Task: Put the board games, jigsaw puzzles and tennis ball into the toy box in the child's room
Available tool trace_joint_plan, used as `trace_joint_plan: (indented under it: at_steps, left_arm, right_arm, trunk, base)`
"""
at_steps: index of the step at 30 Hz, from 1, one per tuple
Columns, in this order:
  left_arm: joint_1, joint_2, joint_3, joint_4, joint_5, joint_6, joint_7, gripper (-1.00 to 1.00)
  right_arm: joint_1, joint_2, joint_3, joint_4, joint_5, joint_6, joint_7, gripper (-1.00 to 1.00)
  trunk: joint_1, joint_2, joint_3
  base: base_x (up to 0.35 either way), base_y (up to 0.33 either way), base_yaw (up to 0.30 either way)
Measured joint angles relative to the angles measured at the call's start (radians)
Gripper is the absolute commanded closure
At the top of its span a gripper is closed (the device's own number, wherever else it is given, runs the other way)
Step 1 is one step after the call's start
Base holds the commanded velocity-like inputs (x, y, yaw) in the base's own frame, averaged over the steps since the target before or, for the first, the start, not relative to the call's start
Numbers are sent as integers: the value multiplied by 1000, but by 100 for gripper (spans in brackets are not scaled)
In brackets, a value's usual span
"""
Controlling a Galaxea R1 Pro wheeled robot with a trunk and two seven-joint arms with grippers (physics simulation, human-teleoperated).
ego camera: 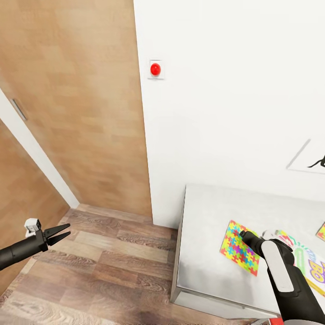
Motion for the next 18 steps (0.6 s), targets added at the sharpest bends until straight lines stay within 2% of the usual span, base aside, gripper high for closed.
trace_joint_plan:
  at_steps: [18]
  left_arm:
    - [0,-1,0,0,0,0,1,-100]
  right_arm:
    - [0,-1,-3,4,-1,0,1,-100]
  trunk:
    - [0,0,-30]
  base:
    - [0,0,0]
